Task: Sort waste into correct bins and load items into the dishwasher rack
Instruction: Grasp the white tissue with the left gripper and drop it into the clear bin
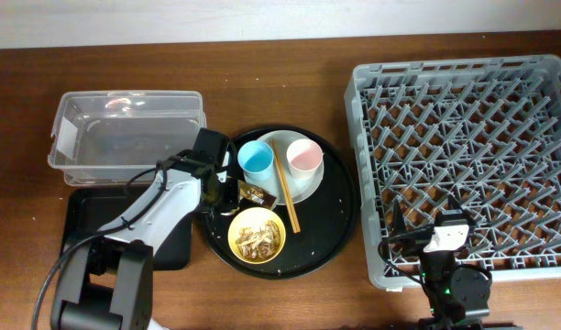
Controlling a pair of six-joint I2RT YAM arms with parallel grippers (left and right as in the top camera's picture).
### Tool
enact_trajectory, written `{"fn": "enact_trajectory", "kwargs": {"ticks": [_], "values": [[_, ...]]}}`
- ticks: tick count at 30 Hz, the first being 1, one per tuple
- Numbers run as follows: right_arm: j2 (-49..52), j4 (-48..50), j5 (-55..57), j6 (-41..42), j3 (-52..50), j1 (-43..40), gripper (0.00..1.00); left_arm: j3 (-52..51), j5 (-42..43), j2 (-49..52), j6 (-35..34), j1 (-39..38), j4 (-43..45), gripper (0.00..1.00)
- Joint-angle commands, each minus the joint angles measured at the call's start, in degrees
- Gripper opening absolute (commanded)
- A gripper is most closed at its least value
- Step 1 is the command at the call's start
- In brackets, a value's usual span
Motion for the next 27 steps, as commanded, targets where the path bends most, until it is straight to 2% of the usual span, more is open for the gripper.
{"fn": "enact_trajectory", "kwargs": {"ticks": [1, 5, 7, 9, 11, 14, 17, 22, 23, 24, 25, 27], "values": [[-0.4, -0.2, 0.5, 0.5, -0.4, -0.3, 0.98, 0.9, 0.6, -1.6, -0.1, -0.2, -2.4, 0.06], [-0.4, -0.2, 0.5, 0.5, -0.4, -0.3, 0.98, 6.2, -1.4, -9.2, -0.1, -0.2, -7.6, 0.00], [-0.4, -0.2, 0.5, 0.5, -0.4, -0.3, 0.98, 8.3, -3.1, -13.1, -0.1, -0.2, -9.1, 0.00], [-0.4, -0.2, 0.5, 0.5, -0.4, -0.3, 0.98, 9.4, -8.3, -18.1, -0.1, -0.2, -9.0, 0.00], [-0.4, -0.2, 0.5, 0.5, -0.4, -0.3, 0.98, 9.4, -18.0, -20.8, -0.2, 0.1, -7.3, 0.00], [-0.4, -0.2, 0.5, 0.5, -0.4, -0.3, 0.98, 9.3, -21.9, -19.7, -0.2, 2.9, -2.7, 0.01], [-0.4, -0.2, 0.5, 0.5, -0.4, -0.3, 0.98, 9.3, -22.1, -16.3, -0.2, 7.8, 3.0, 0.01], [-0.4, -0.2, 0.5, 0.5, -0.4, -0.3, 0.98, 9.3, -22.0, -6.5, -0.2, 14.0, 7.4, 0.02], [-0.4, -0.2, 0.5, 0.5, -0.4, -0.3, 0.99, 9.3, -21.9, -5.3, -0.1, 14.5, 8.0, 0.09], [-0.4, -0.2, 0.5, 0.5, -0.4, -0.3, 0.98, 9.3, -21.9, -4.5, -0.1, 15.0, 8.5, 0.35], [-0.4, -0.2, 0.5, 0.5, -0.4, -0.3, 0.98, 9.3, -21.9, -4.4, -0.1, 15.0, 8.9, 0.38], [-0.4, -0.2, 0.5, 0.5, -0.4, -0.3, 0.98, 9.3, -21.9, -4.4, -0.1, 15.0, 10.4, 0.54]]}}
